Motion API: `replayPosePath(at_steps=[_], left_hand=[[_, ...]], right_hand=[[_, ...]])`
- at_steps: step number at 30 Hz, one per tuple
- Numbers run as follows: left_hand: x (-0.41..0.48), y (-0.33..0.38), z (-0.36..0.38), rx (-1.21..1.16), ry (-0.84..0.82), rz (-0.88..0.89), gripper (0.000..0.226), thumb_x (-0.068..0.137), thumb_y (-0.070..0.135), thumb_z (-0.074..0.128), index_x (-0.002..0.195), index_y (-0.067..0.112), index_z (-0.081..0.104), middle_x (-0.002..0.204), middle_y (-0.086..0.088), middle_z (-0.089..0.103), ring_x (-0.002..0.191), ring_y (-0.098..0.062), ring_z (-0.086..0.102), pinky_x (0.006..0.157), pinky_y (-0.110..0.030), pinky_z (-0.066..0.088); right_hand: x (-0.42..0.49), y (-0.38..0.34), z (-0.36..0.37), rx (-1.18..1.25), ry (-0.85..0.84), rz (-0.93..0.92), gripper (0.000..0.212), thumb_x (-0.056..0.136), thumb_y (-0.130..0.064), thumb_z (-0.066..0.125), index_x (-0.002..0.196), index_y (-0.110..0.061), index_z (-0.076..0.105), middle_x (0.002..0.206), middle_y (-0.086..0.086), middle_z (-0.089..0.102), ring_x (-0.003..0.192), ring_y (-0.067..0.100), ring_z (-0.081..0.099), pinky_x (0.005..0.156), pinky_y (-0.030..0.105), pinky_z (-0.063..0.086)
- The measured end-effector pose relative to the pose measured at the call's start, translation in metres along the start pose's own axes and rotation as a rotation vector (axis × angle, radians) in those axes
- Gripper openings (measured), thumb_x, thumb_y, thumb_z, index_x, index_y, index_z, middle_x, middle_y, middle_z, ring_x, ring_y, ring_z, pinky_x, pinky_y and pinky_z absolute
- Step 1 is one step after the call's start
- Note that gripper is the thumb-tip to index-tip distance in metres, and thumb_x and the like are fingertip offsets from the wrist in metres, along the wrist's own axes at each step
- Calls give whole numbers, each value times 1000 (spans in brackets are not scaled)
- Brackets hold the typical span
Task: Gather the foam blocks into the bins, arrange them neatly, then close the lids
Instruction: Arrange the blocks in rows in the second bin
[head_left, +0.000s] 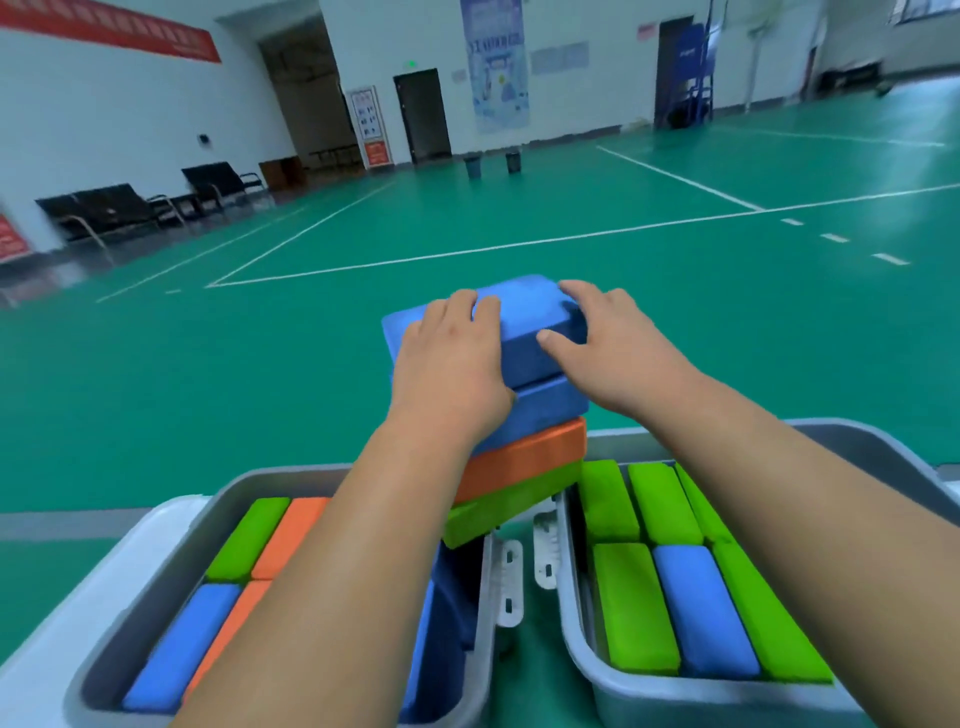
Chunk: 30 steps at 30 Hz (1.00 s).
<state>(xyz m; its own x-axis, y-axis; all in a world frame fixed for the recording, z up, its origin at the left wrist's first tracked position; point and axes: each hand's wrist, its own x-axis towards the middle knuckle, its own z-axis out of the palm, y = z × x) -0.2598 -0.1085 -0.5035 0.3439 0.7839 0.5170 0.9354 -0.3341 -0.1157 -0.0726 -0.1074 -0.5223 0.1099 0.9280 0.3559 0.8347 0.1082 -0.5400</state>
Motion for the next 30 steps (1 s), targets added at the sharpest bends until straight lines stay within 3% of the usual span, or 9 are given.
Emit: replayPosePath(at_steps=[4,6,8,12,16,20,23,27,30], left_hand=[[-1,-8,11,15,-77,-42,86,73,45,79,148,27,40,160,1,36,142,-25,39,112,-49,34],[-4,-10,15,-2,-96,-106,90,78,42,75,154,38,28,164,10,27,150,-24,29,116,-63,22],[-7,-13,15,-44,-110,-157,92,81,39,74,155,48,21,166,18,21,153,-27,22,112,-72,22],[-11,-16,11,-125,-111,-168,94,82,41,78,157,50,22,166,25,21,151,-26,23,100,-56,44],[-6,-9,1,-108,-12,-134,91,81,40,76,156,49,25,165,26,25,150,-25,27,100,-53,46],[2,26,-10,-115,129,-43,92,76,36,79,155,44,33,163,21,34,148,-26,32,99,-54,44],[5,63,-7,-168,199,38,87,77,33,79,154,40,37,161,19,38,146,-27,36,96,-53,44],[3,117,8,-271,187,132,86,81,39,79,155,37,35,163,19,35,146,-26,35,97,-55,44],[-3,160,29,-378,122,165,88,82,43,77,157,36,31,165,18,29,147,-25,33,100,-54,45]], right_hand=[[-2,1,7,-96,-48,32,68,93,-62,55,153,-41,33,135,14,46,123,42,52,108,50,43],[-5,5,12,-26,-47,36,69,92,-60,57,153,-45,27,133,14,46,119,40,54,106,50,45],[-9,6,16,42,-28,26,69,93,-53,60,153,-46,26,132,12,46,117,35,56,104,46,46],[-14,2,16,143,65,24,66,91,-42,64,152,-41,39,133,7,52,121,23,54,100,31,40],[-15,-5,-1,274,203,68,52,91,-42,64,142,-43,52,127,1,54,105,6,54,92,23,37],[-25,5,-24,417,391,146,37,96,-46,61,133,-43,56,123,-5,50,92,-21,49,75,0,33],[-35,27,-44,450,599,238,39,98,-49,58,134,-35,51,130,-3,51,98,-4,49,83,14,35],[-42,67,-80,463,729,451,63,98,-50,55,150,-16,41,147,7,46,125,21,51,99,31,38],[-55,99,-97,376,699,557,62,94,-47,56,147,-14,47,140,7,44,113,26,56,91,32,39]])
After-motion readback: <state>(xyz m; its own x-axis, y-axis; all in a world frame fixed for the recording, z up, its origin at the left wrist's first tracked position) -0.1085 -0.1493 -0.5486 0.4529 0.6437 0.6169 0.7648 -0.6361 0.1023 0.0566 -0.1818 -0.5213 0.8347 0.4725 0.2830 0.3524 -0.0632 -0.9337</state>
